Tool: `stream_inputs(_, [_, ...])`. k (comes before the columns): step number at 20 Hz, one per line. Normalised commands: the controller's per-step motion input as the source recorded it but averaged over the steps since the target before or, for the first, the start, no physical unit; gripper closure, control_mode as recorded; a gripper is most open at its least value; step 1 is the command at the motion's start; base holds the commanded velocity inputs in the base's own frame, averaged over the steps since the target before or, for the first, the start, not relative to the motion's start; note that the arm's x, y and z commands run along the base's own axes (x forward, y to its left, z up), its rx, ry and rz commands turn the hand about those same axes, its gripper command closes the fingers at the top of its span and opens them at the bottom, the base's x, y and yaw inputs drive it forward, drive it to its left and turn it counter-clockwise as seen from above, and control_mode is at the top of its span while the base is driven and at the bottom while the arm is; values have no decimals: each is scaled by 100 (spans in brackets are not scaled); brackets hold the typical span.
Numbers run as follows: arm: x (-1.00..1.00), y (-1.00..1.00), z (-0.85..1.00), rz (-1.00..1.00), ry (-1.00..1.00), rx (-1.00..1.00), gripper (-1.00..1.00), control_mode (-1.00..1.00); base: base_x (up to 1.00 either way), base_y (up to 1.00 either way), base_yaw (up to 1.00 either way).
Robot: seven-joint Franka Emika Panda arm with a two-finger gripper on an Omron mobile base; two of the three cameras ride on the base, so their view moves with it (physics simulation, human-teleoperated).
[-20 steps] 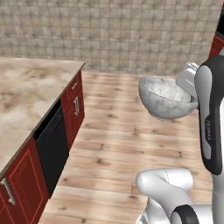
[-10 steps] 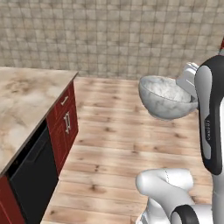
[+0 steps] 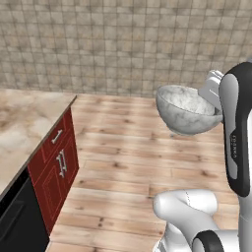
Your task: Move the bowls from the cabinet to the plates on the dining table.
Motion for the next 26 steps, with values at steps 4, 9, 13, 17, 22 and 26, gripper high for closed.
stream_inputs(4, [0,0,0,0,0,0,100,100,100,-10,5])
stream_inputs(9, [0,0,0,0,0,0,100,100,100,-5,7])
stream_inputs(13, [0,0,0,0,0,0,100,100,100,-3,7])
stream_inputs(17, [0,0,0,0,0,0,100,100,100,0,7])
stream_inputs(22, [0,0,0,0,0,0,100,100,100,-3,8])
stream_inputs(26, [0,0,0,0,0,0,100,100,100,-13,10])
